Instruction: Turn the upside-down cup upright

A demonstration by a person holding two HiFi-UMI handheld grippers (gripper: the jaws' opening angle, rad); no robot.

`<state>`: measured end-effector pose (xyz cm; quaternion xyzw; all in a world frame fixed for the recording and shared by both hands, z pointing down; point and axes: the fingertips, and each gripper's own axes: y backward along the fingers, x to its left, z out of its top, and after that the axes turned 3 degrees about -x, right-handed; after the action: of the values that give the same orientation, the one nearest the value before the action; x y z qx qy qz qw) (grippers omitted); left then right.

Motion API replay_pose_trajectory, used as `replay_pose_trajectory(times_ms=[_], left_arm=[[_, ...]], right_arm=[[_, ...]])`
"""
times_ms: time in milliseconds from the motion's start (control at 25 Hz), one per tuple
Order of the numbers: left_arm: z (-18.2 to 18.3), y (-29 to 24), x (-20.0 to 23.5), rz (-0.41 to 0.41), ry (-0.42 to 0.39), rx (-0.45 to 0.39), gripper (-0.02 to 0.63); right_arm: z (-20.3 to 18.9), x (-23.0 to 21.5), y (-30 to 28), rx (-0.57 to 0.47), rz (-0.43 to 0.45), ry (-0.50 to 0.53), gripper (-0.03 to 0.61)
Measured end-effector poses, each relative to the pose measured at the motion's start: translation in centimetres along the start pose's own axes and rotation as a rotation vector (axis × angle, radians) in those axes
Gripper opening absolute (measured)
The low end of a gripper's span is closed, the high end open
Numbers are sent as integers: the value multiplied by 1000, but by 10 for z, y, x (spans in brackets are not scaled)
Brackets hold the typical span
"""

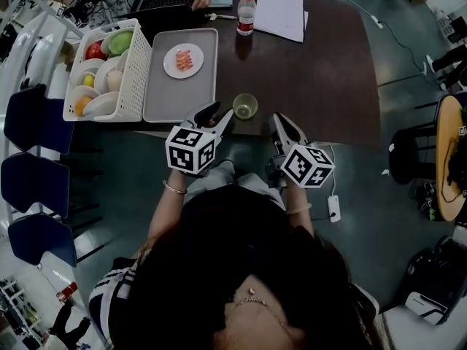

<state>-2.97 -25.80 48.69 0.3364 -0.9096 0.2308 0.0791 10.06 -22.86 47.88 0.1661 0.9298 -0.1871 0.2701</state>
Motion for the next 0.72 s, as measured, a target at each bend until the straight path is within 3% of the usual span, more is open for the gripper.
replay_pose_trajectory(times_ms=[200, 560, 720], left_arm=[[-1, 13, 13, 91, -14, -39, 9], [-3, 22, 19, 92, 34, -51, 3], [-4, 25, 22, 137, 57, -77, 3]], right_arm=[[-3, 5, -4, 20, -5, 51, 23], [-12, 5, -9, 66, -39, 115, 18], [-15, 4, -8, 76, -58, 135, 18]])
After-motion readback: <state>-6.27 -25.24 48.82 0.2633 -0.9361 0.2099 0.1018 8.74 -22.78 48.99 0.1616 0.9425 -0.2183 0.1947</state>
